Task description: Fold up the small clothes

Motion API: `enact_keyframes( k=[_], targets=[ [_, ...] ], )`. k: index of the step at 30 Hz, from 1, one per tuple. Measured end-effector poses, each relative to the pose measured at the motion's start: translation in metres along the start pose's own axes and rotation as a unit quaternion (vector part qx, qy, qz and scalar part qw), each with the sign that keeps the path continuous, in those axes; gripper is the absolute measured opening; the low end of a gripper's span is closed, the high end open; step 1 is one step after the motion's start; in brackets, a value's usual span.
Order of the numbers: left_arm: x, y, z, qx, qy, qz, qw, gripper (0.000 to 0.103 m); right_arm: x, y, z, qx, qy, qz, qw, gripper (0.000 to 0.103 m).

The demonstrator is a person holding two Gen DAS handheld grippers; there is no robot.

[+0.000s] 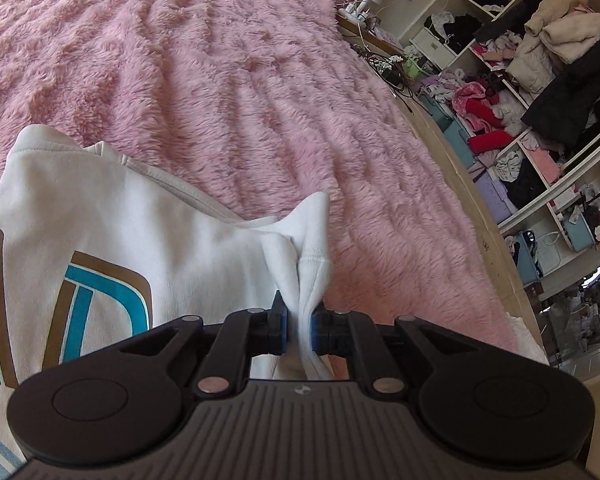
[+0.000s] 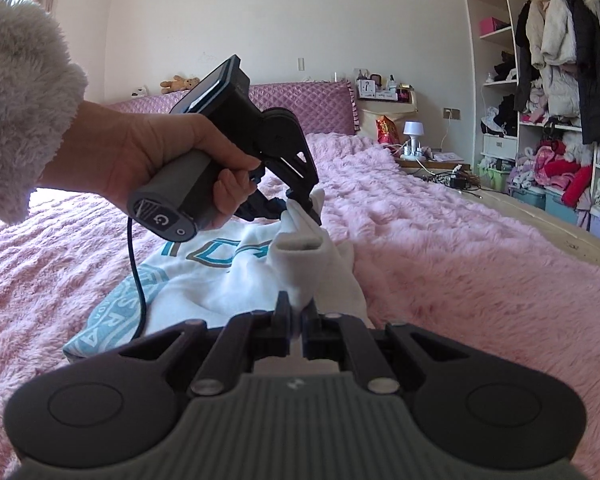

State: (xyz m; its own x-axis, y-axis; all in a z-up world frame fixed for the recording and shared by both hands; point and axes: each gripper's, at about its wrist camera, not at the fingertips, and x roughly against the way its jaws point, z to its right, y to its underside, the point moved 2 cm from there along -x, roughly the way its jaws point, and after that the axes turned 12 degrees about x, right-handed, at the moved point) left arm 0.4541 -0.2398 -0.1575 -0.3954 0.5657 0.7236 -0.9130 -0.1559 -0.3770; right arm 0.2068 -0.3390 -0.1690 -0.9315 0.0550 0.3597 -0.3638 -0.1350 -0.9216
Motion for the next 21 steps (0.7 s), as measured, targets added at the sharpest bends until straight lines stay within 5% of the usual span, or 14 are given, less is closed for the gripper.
enact_keyframes(
  k=[10,18,21],
  targets=[
    [0.013,0.0,0.024,-0.015,-0.018,0.076,0.9968,0.011,-0.019,0.008,0.026,-0.074,-0.008,0.014,0.997,0.0],
    [-0.016,0.008,0.035,-0.08,-0.089,0.065,0.9907,0.014,-0.055,0.032,0.054,-0.196,-0.051,-0.047,0.978,0.0],
    [-0.031,0.018,0.042,-0.111,-0.11,0.062,0.9858,0.027,-0.059,0.04,0.057,-0.217,-0.057,-0.064,0.972,0.008]
  ],
)
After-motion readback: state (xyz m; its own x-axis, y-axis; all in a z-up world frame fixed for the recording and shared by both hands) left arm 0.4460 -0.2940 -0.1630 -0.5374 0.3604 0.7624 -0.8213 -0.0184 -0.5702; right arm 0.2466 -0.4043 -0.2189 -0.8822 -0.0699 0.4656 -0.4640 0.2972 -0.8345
